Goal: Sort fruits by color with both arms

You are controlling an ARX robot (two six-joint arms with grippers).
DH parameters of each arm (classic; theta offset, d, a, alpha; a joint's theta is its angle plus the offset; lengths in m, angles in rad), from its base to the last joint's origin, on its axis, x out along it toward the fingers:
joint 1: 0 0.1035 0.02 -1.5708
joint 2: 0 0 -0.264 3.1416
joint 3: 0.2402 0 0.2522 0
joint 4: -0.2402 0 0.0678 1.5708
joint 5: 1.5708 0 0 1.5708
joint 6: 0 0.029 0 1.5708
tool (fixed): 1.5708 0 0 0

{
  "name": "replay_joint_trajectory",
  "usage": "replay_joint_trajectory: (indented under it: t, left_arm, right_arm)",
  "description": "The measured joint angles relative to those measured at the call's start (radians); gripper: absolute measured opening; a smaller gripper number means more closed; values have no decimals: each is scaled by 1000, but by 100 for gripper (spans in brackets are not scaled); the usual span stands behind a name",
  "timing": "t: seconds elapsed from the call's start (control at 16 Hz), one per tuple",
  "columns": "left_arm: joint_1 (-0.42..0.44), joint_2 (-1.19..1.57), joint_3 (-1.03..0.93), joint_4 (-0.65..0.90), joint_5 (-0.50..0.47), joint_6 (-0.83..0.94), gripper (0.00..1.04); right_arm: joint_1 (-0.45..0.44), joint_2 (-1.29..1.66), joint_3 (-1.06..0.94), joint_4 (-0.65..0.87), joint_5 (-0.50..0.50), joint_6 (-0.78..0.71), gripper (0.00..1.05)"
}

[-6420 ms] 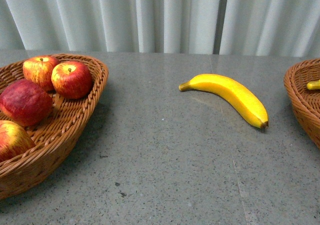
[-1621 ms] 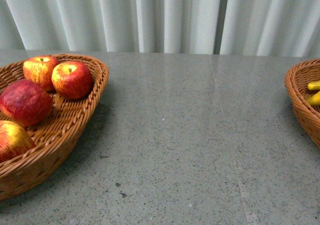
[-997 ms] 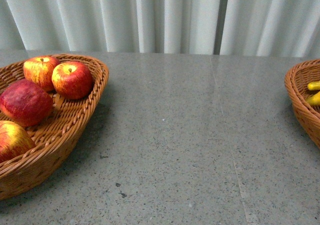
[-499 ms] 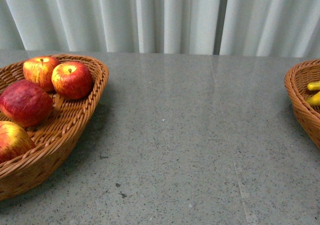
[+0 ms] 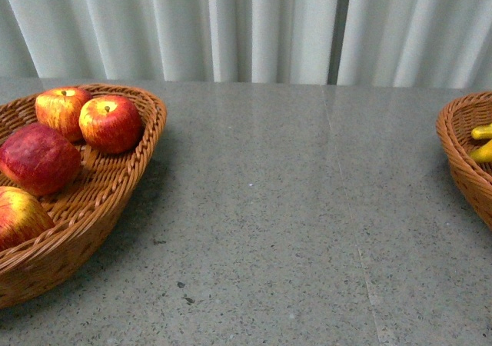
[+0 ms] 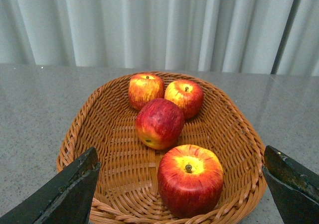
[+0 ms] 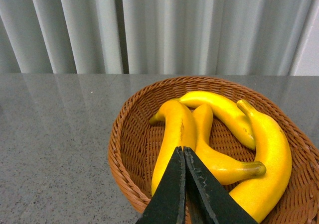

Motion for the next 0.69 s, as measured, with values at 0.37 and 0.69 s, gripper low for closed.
replay_joint_trajectory:
  t: [0.37,0.69]
  left_arm:
    - [0,0,0,0,0,0,98]
    - [0,0,0,0,0,0,98]
  right_arm:
    - [0,0,0,0,0,0,44]
    - [0,0,0,0,0,0,100]
